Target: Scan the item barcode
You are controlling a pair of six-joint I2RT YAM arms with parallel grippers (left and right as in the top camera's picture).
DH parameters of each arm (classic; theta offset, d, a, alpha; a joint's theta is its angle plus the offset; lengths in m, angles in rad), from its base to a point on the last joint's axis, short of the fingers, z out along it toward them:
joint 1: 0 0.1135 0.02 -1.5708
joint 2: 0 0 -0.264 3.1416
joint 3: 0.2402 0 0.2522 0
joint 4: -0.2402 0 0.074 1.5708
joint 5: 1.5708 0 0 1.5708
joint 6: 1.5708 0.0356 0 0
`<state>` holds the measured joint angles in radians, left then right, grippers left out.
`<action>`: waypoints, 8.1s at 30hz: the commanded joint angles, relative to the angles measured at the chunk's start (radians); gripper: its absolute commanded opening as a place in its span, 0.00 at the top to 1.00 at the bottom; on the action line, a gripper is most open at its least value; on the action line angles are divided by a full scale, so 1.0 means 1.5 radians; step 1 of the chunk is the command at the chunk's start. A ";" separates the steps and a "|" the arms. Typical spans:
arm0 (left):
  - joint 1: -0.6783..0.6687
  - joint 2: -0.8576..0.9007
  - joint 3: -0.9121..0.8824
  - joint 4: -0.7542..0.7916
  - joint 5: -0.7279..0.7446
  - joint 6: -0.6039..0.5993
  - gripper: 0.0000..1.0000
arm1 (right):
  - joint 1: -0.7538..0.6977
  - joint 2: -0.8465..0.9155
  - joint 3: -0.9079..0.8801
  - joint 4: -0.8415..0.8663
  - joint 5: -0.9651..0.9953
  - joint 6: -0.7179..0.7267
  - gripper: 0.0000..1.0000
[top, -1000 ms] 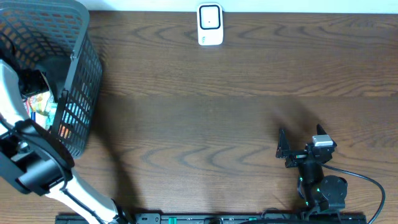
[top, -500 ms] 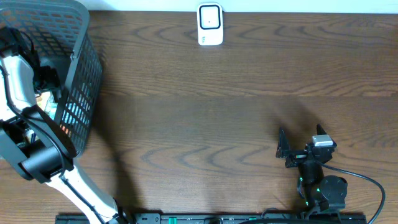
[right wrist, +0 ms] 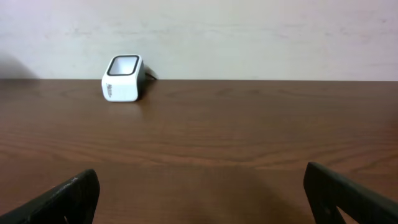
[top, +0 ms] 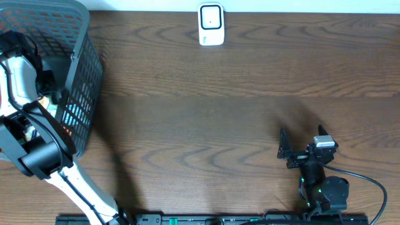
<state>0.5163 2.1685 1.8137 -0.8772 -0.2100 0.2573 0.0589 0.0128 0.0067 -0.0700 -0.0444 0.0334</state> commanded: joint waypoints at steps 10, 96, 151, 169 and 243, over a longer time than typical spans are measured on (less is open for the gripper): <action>0.003 -0.107 0.016 -0.011 0.081 -0.175 0.93 | -0.005 0.000 -0.001 -0.003 0.006 0.005 0.01; 0.045 -0.063 -0.157 0.031 -0.095 -0.108 0.03 | -0.005 0.000 -0.001 -0.003 0.006 0.005 0.01; -0.520 -0.403 -0.138 0.116 0.327 -0.450 0.93 | -0.005 0.000 -0.001 -0.003 0.006 0.005 0.01; -0.583 -0.261 -0.138 0.101 0.321 -0.444 0.02 | -0.005 0.000 -0.001 -0.003 0.006 0.005 0.01; -0.575 -0.184 -0.160 -0.002 0.365 -0.347 0.81 | -0.005 0.000 -0.001 -0.003 0.006 0.005 0.01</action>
<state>-0.3019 1.8183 1.5867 -0.9051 0.4286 -0.1898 0.0582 0.0128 0.0071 -0.0700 -0.0444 0.0334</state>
